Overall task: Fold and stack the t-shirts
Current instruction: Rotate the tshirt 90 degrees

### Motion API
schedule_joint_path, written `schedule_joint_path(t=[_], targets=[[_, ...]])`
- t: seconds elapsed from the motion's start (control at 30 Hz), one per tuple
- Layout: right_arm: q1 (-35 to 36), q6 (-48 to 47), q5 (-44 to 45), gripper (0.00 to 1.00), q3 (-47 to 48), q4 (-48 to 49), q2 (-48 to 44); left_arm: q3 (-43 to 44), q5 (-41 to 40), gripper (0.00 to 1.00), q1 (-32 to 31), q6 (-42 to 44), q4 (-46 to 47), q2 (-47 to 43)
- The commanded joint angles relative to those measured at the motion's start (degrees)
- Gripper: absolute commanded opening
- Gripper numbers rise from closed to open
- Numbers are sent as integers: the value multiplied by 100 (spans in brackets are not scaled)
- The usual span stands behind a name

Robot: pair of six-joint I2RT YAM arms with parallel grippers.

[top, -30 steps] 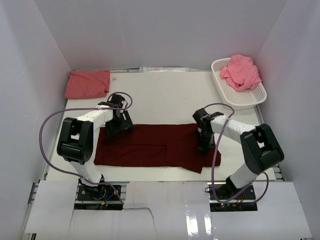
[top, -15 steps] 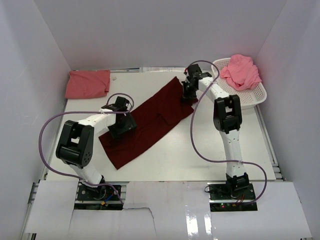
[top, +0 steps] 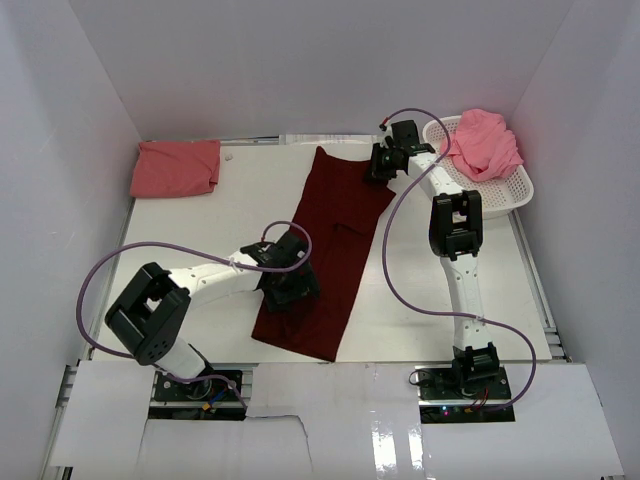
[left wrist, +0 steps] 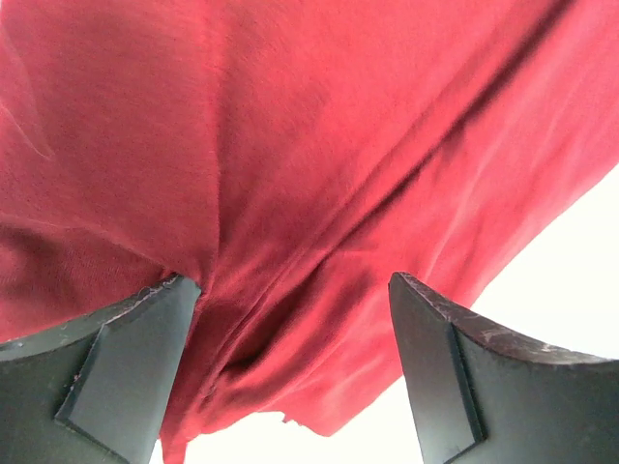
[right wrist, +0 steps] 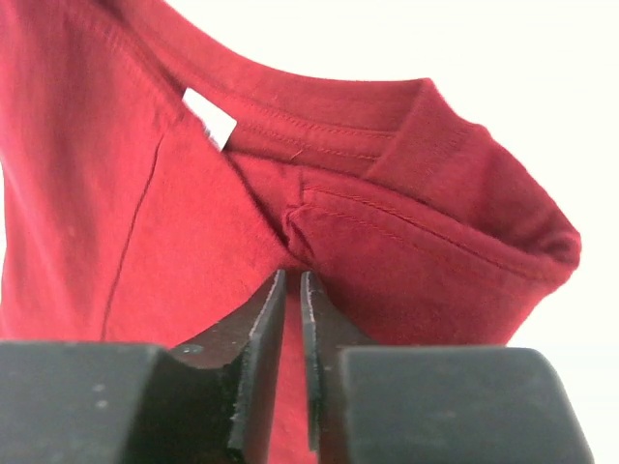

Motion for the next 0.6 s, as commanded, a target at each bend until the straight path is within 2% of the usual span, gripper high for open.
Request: schedule_joint_path(t=[0.0, 0.17, 0.23, 0.27, 0.37, 0.5, 0.57], targets=[[-91, -122, 407, 21, -30, 87, 390, -540, 902, 93, -672, -739, -546, 336], [-82, 133, 135, 22, -56, 587, 346, -496, 981, 93, -1384, -1205, -528, 476], [-82, 230, -41, 26, -13, 728, 346, -426, 1007, 93, -1587, -1241, -537, 573], [-82, 265, -146, 31, -12, 921, 294, -338, 1007, 93, -1639, -1250, -580, 591], [-82, 301, -121, 34, -30, 1142, 109, -145, 1060, 93, -1780, -1267, -677, 565], [-82, 336, -138, 60, 14, 1440, -189, 320, 859, 94, -1842, -1153, -1168, 450], [-73, 345, -330, 66, -3, 1546, -321, 636, 369, 96, -1798, -996, -1676, 406]])
